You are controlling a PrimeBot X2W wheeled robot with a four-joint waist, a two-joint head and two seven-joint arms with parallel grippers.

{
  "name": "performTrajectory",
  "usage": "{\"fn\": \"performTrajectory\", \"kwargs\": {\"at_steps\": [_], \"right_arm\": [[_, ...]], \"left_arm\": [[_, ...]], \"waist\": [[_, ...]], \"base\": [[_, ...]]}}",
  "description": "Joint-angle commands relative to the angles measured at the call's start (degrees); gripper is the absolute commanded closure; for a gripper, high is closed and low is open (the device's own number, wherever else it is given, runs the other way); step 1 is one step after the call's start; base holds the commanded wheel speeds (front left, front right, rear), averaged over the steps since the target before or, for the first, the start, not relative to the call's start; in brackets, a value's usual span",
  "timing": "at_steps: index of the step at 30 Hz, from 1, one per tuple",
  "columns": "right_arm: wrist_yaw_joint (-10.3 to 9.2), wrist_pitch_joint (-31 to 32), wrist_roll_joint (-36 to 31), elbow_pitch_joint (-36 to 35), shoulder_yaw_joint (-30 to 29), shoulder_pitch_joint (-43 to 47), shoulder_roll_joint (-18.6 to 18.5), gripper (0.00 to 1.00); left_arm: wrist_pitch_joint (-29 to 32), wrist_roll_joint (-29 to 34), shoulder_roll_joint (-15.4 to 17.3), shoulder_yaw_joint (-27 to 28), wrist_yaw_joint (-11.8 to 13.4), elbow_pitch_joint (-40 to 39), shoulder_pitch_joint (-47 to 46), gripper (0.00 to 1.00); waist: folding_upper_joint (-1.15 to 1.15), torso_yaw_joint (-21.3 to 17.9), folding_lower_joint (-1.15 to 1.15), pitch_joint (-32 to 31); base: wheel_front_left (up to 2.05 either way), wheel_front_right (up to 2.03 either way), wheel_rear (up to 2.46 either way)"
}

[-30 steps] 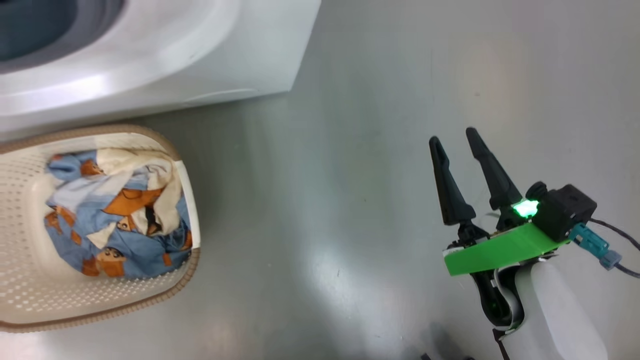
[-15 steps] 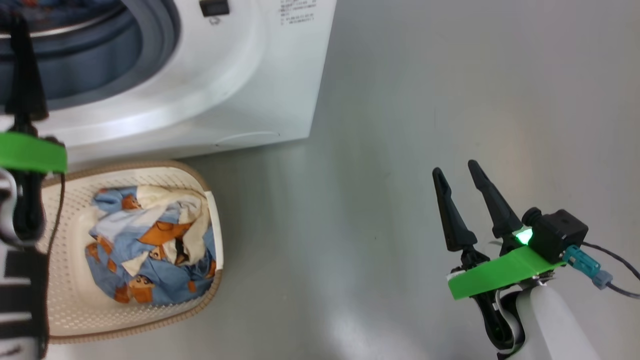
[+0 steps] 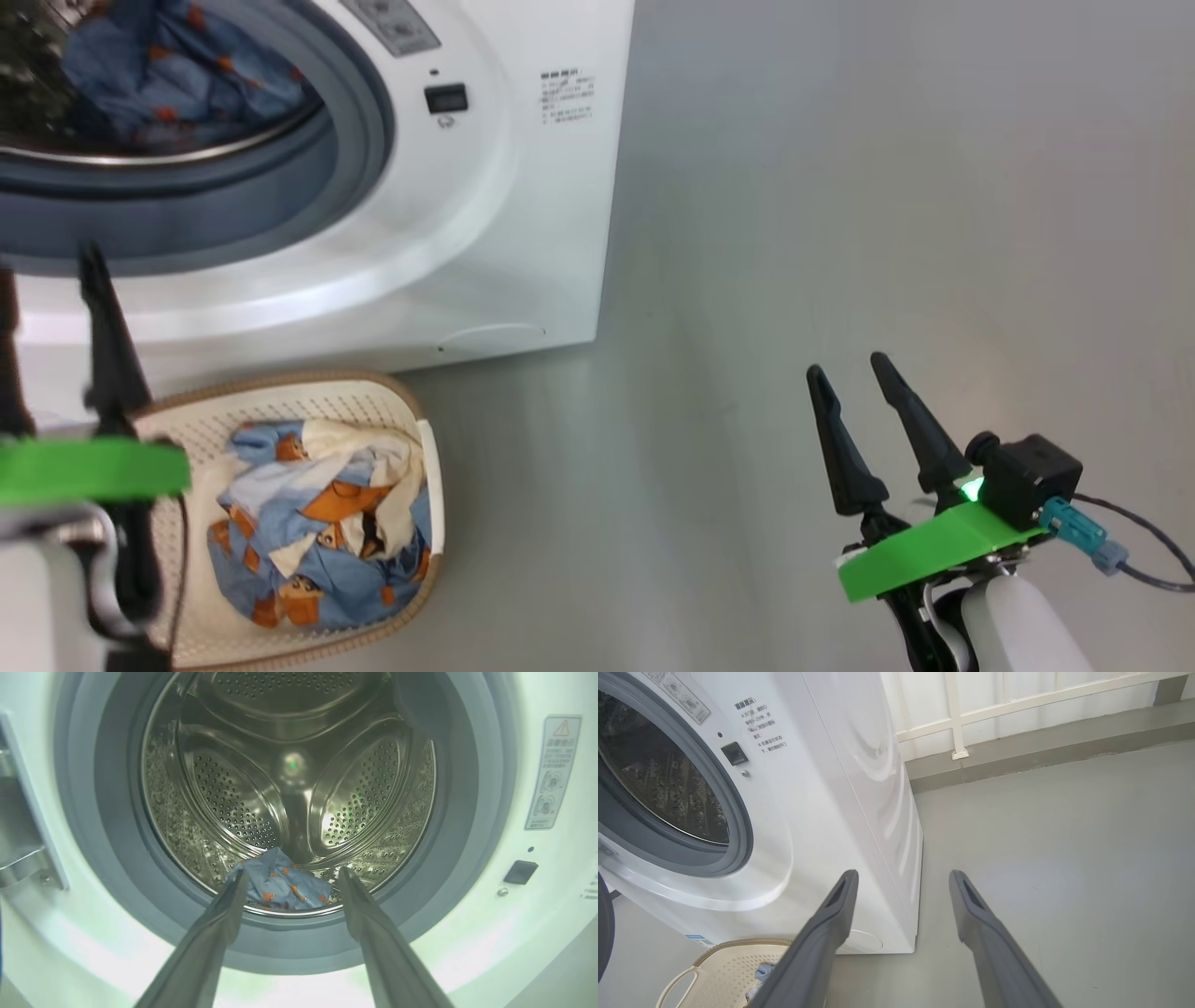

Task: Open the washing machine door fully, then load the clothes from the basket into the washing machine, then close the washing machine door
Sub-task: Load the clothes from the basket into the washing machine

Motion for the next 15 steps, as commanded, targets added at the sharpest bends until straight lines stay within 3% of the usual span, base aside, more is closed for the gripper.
{"fn": "performTrajectory", "kwargs": {"at_steps": [1,7,15], "right_arm": [[0.35,-0.3,-0.8,-1.0,1.4,1.2,0.2,0.0],[0.35,-0.3,-0.8,-0.5,1.6,2.9,0.2,0.0],[0.35,-0.3,-1.6,0.0,2.1,4.6,0.2,0.0]], "left_arm": [[-0.3,0.6,0.6,2.7,-0.2,-2.4,2.3,0.0],[-0.3,3.2,-2.9,3.5,-0.6,-5.8,10.2,0.0],[-0.3,5.8,-4.8,3.8,-0.8,-7.8,18.0,0.0]], "waist": [[-0.01,0.1,0.0,-3.0],[-0.01,0.1,0.0,-6.8],[-0.01,0.2,0.0,-10.9]], "base": [[0.0,0.0,0.0],[0.0,0.0,0.0],[0.0,0.0,0.0]]}}
